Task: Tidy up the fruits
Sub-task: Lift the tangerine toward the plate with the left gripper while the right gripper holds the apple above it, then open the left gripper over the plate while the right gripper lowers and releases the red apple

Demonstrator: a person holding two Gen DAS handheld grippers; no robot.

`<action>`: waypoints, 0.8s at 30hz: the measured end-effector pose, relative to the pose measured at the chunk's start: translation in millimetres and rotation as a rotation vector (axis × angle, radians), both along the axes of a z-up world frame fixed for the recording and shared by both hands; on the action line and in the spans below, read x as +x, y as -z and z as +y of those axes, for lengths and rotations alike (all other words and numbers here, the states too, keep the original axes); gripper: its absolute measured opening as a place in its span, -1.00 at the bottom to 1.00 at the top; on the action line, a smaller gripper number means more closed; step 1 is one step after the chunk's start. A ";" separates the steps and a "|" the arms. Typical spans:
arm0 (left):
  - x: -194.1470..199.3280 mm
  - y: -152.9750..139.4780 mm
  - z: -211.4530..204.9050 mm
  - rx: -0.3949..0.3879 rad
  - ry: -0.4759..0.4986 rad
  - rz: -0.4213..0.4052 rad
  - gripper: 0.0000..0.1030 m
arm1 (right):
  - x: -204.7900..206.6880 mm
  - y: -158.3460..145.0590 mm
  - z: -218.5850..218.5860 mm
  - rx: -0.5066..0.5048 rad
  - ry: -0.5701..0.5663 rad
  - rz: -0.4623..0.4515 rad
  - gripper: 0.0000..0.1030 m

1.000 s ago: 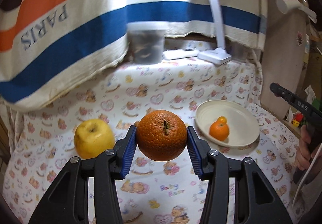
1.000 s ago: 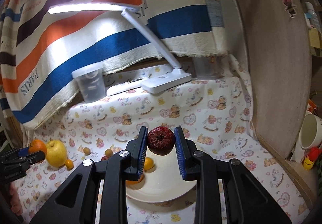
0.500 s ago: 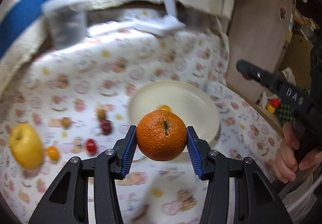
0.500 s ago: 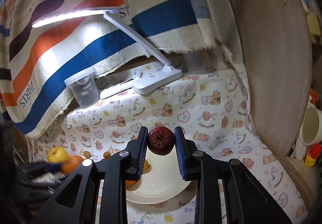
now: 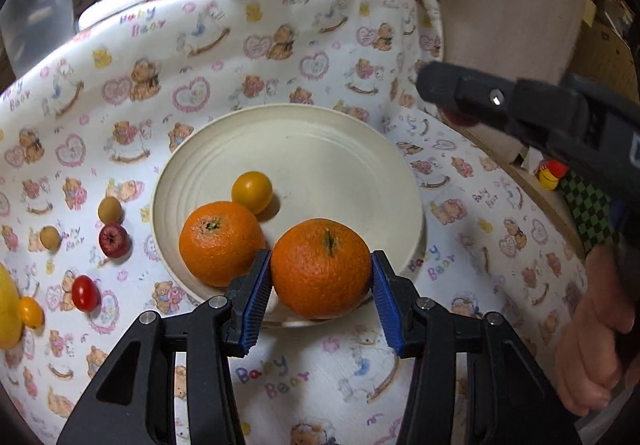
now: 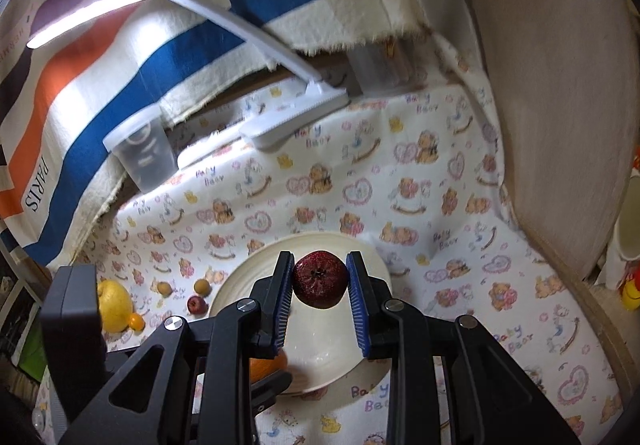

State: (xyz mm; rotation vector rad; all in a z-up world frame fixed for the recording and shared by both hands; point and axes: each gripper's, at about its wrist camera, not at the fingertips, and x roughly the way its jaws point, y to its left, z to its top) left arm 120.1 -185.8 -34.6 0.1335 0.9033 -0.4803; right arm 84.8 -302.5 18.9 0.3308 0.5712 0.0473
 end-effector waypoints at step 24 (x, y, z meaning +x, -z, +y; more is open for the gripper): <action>-19.3 -13.9 13.9 0.040 0.014 -0.098 0.24 | 14.2 18.5 6.2 -0.003 -0.026 0.101 -0.46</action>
